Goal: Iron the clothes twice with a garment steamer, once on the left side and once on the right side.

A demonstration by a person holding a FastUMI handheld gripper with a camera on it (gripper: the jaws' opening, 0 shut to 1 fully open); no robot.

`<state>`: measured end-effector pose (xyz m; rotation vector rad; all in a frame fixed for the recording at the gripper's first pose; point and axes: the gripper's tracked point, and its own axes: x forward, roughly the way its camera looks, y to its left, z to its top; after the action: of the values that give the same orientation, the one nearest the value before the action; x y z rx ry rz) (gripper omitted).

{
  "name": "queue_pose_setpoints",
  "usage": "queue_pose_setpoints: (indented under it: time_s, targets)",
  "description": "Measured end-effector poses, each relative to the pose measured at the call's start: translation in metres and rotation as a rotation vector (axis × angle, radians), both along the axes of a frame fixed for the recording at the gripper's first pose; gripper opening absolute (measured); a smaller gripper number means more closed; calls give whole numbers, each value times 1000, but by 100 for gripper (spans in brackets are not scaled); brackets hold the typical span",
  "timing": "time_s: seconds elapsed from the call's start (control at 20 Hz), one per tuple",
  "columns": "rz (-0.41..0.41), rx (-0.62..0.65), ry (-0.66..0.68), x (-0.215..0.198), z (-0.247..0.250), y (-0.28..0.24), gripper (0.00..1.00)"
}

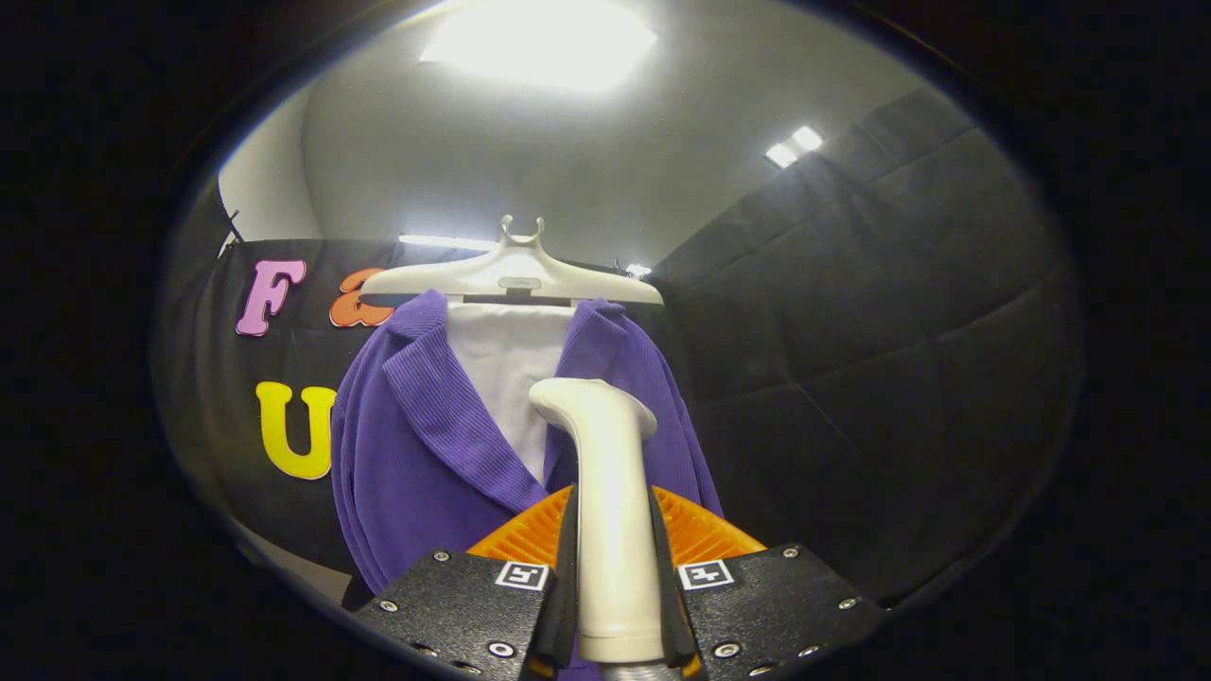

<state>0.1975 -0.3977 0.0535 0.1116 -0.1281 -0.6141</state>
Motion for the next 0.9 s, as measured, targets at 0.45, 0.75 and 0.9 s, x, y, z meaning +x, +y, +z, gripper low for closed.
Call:
queue_pose_setpoints:
  time_s: [0.45, 0.75, 0.9]
  targets:
    - [-5, 85, 96, -24, -73, 12, 35]
    - [-2, 140, 139, -47, -109, 27, 35]
    - [5, 161, 178, -57, -129, 36, 35]
